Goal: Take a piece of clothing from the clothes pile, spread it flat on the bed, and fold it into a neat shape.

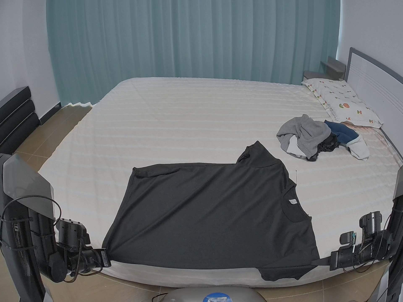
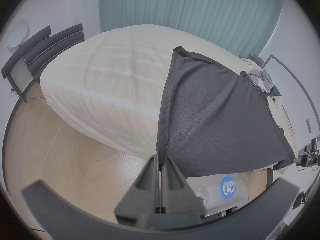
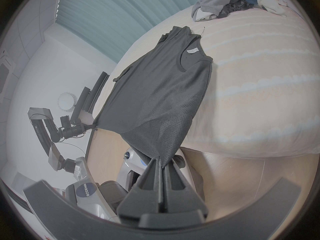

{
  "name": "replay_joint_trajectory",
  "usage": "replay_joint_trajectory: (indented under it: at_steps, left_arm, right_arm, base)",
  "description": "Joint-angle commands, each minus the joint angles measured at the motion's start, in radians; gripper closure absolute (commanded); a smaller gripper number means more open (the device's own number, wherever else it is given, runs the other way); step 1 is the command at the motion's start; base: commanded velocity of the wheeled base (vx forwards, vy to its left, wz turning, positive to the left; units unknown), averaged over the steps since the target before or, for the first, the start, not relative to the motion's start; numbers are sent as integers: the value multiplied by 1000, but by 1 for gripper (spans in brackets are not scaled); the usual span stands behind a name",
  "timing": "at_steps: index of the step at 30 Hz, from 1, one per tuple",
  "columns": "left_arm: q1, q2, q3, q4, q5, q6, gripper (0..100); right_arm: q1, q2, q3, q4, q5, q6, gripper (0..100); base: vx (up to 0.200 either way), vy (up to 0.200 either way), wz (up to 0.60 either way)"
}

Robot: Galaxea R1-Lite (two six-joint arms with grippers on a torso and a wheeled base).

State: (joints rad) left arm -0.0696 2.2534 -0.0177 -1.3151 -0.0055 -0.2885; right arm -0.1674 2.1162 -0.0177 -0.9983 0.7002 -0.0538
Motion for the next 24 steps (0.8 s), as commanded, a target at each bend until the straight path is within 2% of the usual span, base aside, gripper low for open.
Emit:
replay_joint_trajectory:
  at_steps: [1,5,17,21,24]
  left_arm:
    - [-1,-5,15,23,1,2,100]
    - [-1,-26,15,80,-1,45,100]
    - [-1,-92,13,174,-7,69,100]
    - [2,-117,-1,146,-11,45,100]
    - [2,-133,-28,120,-10,-38,100]
  right_arm:
    - [-1,-28,18,12,-1,-6,100]
    - [-1,-33,18,26,-1,-14,100]
    - [2,-114,18,127,-2,-23,100]
    - [2,-156,16,106,5,-14,100]
    - [8,-177,4,90,15,-9,100]
  base:
    - [0,0,0]
    - [0,0,0]
    - [0,0,0]
    - [0,0,0]
    - [0,0,0]
